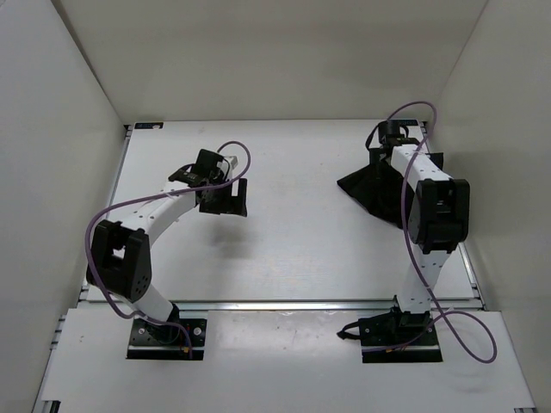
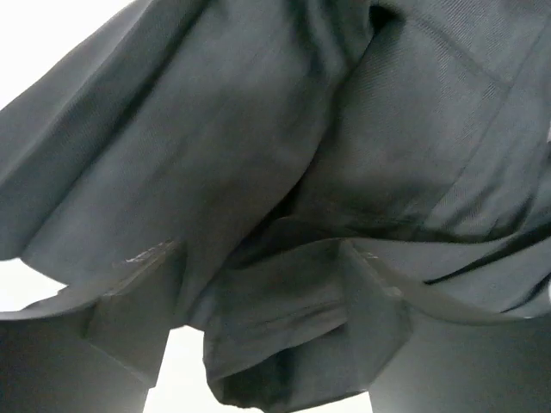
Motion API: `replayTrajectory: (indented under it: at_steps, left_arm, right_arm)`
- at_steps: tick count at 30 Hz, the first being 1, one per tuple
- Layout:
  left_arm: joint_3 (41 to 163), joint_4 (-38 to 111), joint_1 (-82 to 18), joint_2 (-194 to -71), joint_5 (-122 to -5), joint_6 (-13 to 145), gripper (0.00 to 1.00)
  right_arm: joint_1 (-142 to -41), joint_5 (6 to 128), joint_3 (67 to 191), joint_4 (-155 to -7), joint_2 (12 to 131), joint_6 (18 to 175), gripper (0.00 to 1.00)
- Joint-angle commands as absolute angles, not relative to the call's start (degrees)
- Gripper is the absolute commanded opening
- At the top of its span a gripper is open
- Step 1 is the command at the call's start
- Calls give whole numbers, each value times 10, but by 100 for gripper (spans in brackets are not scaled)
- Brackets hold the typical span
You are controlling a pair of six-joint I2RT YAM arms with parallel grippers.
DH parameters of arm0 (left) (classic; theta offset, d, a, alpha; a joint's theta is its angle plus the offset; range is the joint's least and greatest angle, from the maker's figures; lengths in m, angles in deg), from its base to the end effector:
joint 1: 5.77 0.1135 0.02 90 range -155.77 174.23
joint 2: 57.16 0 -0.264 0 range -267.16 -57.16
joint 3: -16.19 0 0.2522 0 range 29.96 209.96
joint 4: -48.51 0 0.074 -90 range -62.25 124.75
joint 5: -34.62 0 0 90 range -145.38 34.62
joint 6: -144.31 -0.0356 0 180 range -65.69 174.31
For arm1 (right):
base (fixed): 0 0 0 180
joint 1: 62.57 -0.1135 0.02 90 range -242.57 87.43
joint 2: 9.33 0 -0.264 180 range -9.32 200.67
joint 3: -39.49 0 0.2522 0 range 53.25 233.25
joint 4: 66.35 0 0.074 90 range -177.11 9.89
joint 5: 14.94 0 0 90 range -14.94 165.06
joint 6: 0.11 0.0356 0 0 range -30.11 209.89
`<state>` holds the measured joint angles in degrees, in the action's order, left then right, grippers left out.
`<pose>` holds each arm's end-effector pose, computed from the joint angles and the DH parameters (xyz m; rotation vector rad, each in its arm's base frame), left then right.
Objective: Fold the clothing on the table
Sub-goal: Grab the skirt from the pile, then move the skirt to the center of the board
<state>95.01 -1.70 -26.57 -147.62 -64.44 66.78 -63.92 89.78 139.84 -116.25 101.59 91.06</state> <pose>0.2977 -0.1191 0.2304 0.2485 2.6771 -0.3970 0.4157 0.0007 0.2195 0.0846 2.6039 -0.3212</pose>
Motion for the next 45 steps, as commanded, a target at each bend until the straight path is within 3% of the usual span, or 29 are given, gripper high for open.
replayTrajectory:
  at_steps: [1, 3, 4, 5, 13, 15, 24, 27, 32, 35, 39, 45]
  left_arm:
    - [986, -17, -252, -1472, -653, 663, 99]
    - [997, -21, -245, -1490, -655, 656, 98]
    - [1010, -24, -246, -1493, -658, 657, 99]
    - [1018, -30, -247, -1506, -658, 656, 99]
    - [1034, -28, -246, -1504, -677, 649, 99]
    - [1031, -15, -238, -1493, -693, 653, 99]
    - [1067, -16, -205, -1460, -685, 660, 99]
    - [1061, -14, -176, -1425, -674, 687, 99]
    - [1059, -22, -130, -1354, -659, 684, 99]
    - [1054, -33, -153, -1333, -620, 672, 99]
    - [991, 1, -155, -1311, -667, 695, 99]
    - [907, 54, -207, -1327, -727, 707, 99]
  right_arm:
    - [-644, 1012, 1461, -1195, 1040, 917, 58]
    - [-642, 1020, 1475, -1198, 1043, 918, 22]
    - [-637, 1016, 1478, -1205, 1048, 925, 16]
    - [-633, 1007, 1488, -1209, 1044, 923, 1]
    - [-672, 900, 1579, -1215, 1012, 915, 0]
    - [-712, 834, 1626, -1207, 1002, 881, 0]
    - [-1001, 798, 1872, -1237, 973, 863, 0]
    - [-1017, 776, 1765, -1170, 871, 892, 0]
    - [-882, 630, 1350, -1042, 680, 1033, 0]
    - [-803, 589, 1185, -1009, 622, 1061, 0]
    - [-725, 547, 1045, -990, 600, 1073, 0]
    - [-691, 530, 955, -966, 590, 1069, 0]
